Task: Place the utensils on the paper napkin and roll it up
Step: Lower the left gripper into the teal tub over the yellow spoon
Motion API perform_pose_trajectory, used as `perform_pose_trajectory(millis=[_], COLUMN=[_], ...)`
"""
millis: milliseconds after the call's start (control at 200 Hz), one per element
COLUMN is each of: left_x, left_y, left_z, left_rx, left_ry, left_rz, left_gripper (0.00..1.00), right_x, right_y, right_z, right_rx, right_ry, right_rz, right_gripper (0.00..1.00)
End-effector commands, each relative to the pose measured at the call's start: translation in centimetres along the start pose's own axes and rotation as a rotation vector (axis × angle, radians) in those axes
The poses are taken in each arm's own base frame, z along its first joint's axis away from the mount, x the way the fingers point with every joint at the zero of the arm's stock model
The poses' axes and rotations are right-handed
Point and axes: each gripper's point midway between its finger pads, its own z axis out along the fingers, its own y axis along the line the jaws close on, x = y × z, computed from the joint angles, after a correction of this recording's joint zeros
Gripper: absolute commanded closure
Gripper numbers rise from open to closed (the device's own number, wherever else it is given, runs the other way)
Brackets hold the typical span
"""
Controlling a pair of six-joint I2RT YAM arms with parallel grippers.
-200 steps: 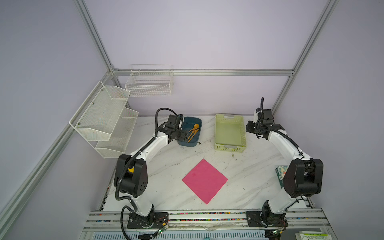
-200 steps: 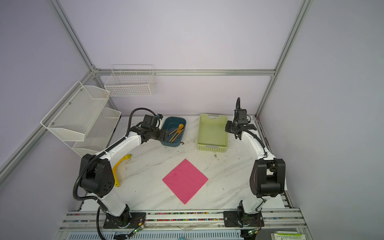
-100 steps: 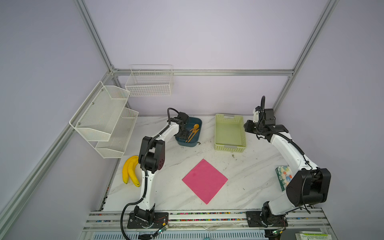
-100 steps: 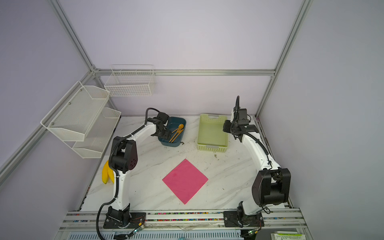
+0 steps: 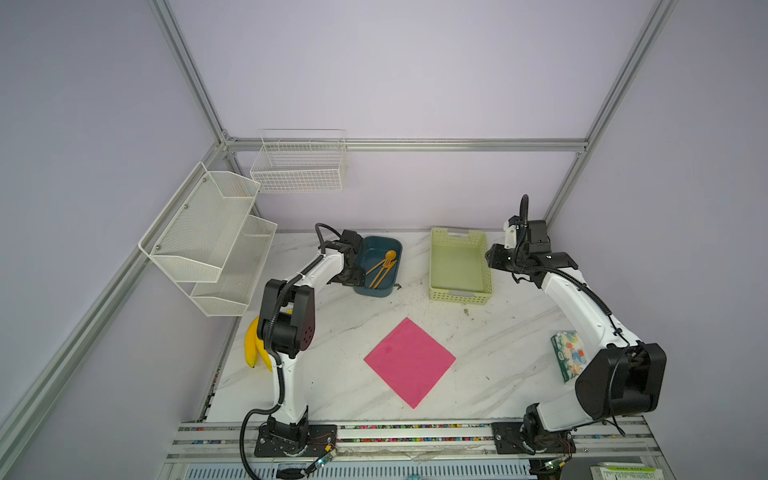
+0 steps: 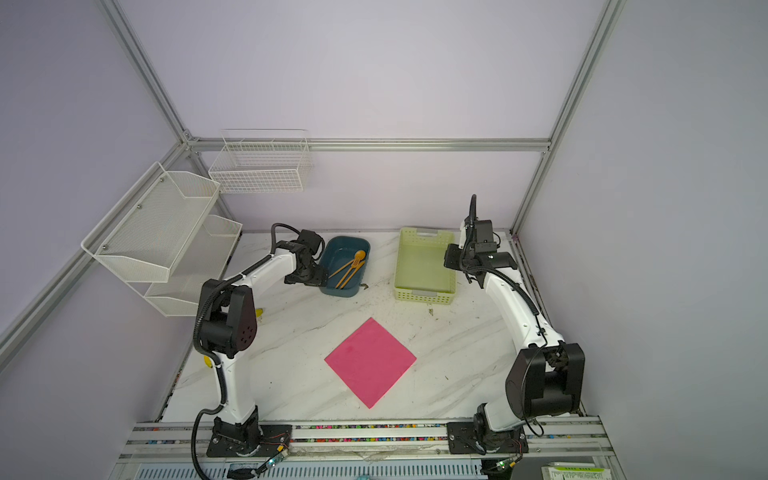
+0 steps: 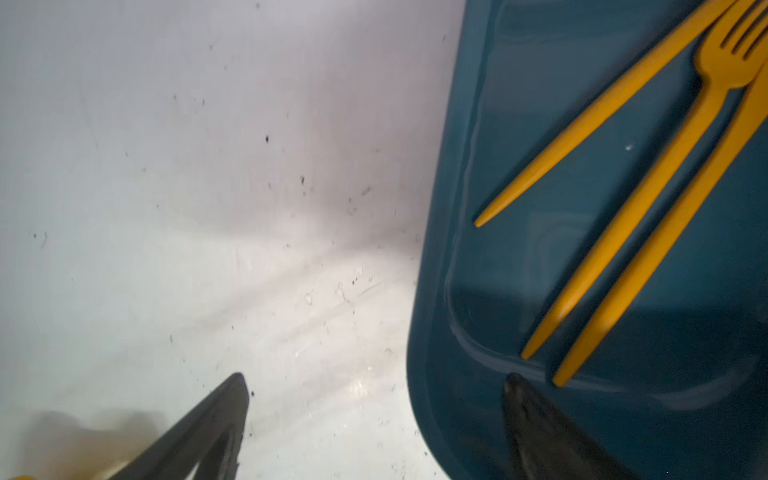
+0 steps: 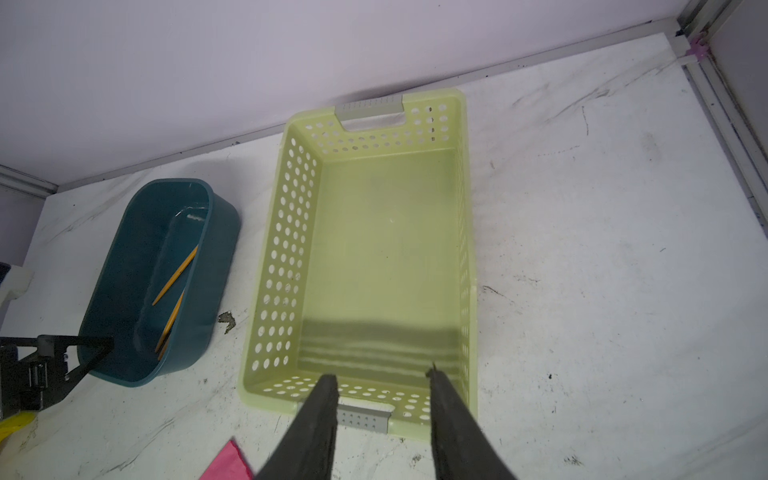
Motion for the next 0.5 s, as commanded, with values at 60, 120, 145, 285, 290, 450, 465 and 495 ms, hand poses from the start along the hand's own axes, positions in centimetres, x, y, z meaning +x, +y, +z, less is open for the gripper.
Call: perform_pose_trajectory(millis=[60,120,145,285,290,450,465,495], left_x=[3.0,3.8,4.0,5.4,5.4,3.6,3.3,2.8], left_y=[0.0,0.0,0.0,0.2,0.2,0.7,0.7,0.5], left_z=[-1.0,-1.4,-1.7,-2.6,-2.7,-5.3,-5.7,-6.2], left_rx=[0.039,0.048,0.051,0.048,0.047,0.055,0.06,0.071], left_ry=[0.036,0.038,0.036,0.027,0.025,-0.055,-0.064,-0.08], left_rz=[-0.075,-0.09,-0.096,-0.107,-0.108,-0.107,-0.106,-0.106], left_gripper=[0.06,0.07,0.07,0.07,0.07,0.08,0.08,0.09], right_x=[0.9,0.8,0.8,0.6,0.6,-0.2,-0.3,-0.3], right_y=[0.7,0.9,1.0,1.8,1.8,3.1,3.1,3.3], right_z=[-0.8,-0.9,-0.8,-1.1,-1.1,-1.8,-1.9,-2.0], right_rx=[-0.017,-0.023,-0.024,-0.045,-0.046,-0.065,-0.066,-0.067], right_ry=[0.017,0.015,0.017,0.016,0.015,0.0,-0.002,-0.003], right_rz=[0.003,0.004,0.004,-0.004,-0.003,-0.011,-0.012,-0.014], right_gripper=[0.6,0.6,0.6,0.6,0.6,0.6,0.6,0.6])
